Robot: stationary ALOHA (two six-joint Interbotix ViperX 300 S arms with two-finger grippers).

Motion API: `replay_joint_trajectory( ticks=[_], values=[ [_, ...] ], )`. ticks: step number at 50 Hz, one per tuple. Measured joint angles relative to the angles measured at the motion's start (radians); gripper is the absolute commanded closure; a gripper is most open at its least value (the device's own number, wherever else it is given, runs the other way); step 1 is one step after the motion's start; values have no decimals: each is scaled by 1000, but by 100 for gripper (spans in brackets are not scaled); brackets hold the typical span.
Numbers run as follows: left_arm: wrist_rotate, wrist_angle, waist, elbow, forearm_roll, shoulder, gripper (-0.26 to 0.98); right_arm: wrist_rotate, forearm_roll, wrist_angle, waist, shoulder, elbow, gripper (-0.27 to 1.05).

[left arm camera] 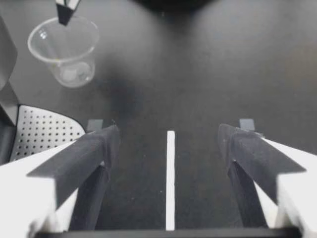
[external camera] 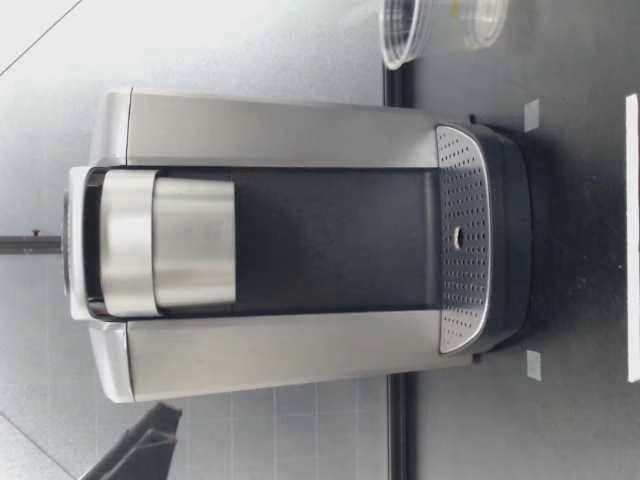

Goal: Place the coffee capsule inside the capsule container, then place the cup onto the center of the cup tray, then push the 'Hot Water' and 'Travel Mug' buttons.

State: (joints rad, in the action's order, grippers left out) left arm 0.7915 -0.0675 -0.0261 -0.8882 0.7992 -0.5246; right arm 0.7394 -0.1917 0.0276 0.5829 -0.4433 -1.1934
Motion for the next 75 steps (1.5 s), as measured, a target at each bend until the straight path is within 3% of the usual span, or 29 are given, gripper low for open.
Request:
replay_joint_trajectory(
  ticks=[15, 26, 50, 75],
  values=[
    [0, 0, 0, 0, 0, -5, -2, 78, -21, -21, -112, -5, 51, 72],
    [-2, 0, 0, -2, 0, -6, -2, 103, -21, -86, -181, 81, 132, 72],
    [0, 0, 0, -5, -8, -6, -2, 101, -17, -107, -186, 301, 316, 72],
    [0, 0, 0, -25, -8, -34, -2, 103, -17, -107, -189, 402, 403, 72]
  ],
)
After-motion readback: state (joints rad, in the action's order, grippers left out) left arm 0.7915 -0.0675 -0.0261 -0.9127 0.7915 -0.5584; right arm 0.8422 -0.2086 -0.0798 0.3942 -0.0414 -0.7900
